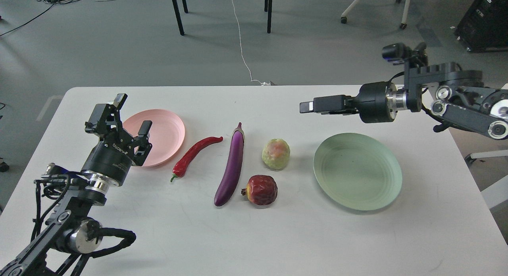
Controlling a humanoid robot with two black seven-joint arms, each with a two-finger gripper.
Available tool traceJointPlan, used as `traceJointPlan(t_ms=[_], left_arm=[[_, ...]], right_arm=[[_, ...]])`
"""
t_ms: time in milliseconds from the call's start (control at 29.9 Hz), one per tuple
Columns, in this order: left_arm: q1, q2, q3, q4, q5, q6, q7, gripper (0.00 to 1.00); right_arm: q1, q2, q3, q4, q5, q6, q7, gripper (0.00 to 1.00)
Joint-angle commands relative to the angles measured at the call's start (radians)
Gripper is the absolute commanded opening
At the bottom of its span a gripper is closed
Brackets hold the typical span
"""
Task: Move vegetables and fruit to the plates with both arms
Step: 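Move the right gripper over the peach beside the eggplant, then grasp the peach with the right gripper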
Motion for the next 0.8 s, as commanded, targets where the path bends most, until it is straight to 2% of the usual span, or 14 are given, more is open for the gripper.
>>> traceJointPlan(t_ms=[0, 401, 768], left_arm=[[0.005, -0.003, 0.0, -0.004, 0.001, 0.0, -0.003, 0.98], [0.022, -0.001, -0.005, -0.011, 0.001, 0.0, -0.005, 0.98], [0.038, 0.0, -0.026, -0.026, 0.001, 0.0, -0.003, 0.98]], right_arm=[[0.036, 0.097, -0.078, -0.071, -0.088, -0.01, 0.0, 0.98], [0.088, 0.354, -0.276, -0.208, -0.161, -0.092, 0.0, 0.98], [0.062, 0.453, -0.339, -0.312, -0.161, -0.117, 0.0, 0.98]])
